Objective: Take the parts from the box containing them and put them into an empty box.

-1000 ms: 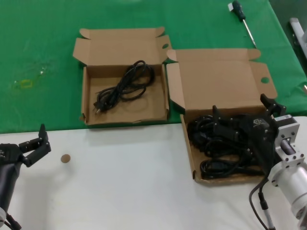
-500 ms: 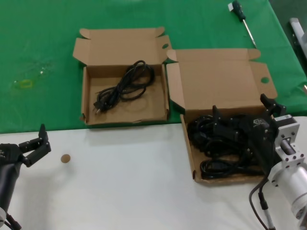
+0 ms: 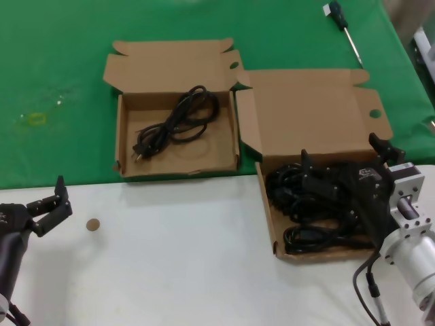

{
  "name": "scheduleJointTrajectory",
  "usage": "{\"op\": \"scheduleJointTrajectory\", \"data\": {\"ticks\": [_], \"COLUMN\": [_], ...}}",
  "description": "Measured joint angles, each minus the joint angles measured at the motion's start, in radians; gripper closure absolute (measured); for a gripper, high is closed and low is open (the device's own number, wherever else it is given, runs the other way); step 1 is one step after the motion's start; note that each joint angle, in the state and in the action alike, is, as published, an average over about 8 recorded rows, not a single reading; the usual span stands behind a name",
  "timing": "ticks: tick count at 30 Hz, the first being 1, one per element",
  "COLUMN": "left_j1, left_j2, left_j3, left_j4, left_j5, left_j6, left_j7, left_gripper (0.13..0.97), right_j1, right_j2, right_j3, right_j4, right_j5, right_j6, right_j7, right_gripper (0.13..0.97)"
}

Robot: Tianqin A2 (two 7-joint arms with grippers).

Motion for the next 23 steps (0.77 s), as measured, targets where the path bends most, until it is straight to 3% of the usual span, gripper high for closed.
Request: {"op": "scheduleJointTrajectory", "data": {"ticks": [23], "left_j1": [0.0], "left_j2": [0.0], "left_j3": [0.0], "left_j4": [0.0], "left_j5": [0.0], "left_j6": [0.0], "left_j7": [0.0], "left_gripper": [0.132], "right_j1": [0.0], "right_j2": [0.0], "right_j3": [0.0], "right_j4": [0.0], "right_j5": [0.0], "right_j6": [0.0], "right_j7": [0.0], "right_gripper": [0.129]}}
